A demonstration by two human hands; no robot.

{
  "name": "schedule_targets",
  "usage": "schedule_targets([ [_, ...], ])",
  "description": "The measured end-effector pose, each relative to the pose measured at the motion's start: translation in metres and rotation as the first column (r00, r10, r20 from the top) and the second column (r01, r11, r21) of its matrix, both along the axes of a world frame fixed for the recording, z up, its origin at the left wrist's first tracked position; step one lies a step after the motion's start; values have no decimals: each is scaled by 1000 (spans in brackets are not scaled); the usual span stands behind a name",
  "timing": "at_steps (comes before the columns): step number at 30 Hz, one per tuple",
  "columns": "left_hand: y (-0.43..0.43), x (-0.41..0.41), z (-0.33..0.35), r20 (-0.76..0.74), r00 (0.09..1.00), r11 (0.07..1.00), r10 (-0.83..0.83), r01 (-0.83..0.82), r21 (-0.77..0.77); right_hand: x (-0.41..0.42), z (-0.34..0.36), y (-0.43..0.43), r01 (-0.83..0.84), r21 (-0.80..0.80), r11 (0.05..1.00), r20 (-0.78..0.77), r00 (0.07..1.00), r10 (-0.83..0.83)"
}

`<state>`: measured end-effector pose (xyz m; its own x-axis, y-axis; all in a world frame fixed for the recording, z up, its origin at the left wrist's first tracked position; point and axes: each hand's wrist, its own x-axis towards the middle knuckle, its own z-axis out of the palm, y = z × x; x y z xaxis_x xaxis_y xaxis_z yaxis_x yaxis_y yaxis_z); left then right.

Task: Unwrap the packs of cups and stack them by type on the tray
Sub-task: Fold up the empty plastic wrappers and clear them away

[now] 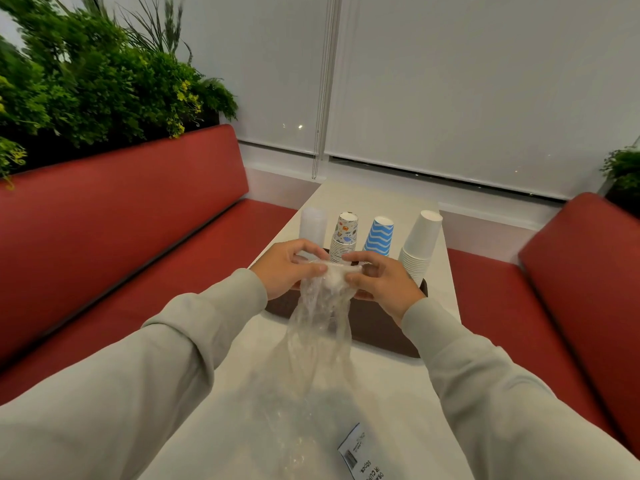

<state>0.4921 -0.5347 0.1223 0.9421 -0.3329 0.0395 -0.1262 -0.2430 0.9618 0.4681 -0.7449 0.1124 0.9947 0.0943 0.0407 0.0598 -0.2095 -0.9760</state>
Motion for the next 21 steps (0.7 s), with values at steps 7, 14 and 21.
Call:
schedule_targets([
  [7,-4,-7,1,-48,996,994,-69,65,-86,-2,-4,-5,47,109,993,-11,999,-46],
  [14,-7,-6,-6,-14,999,999,-48,48,-25,-2,-6,-4,19,155,988,8,1000,-21],
  [21,-5,3,-7,5,1000,1000,-4,4,20,0,-11,-2,25,-57,998,34,999,-23],
])
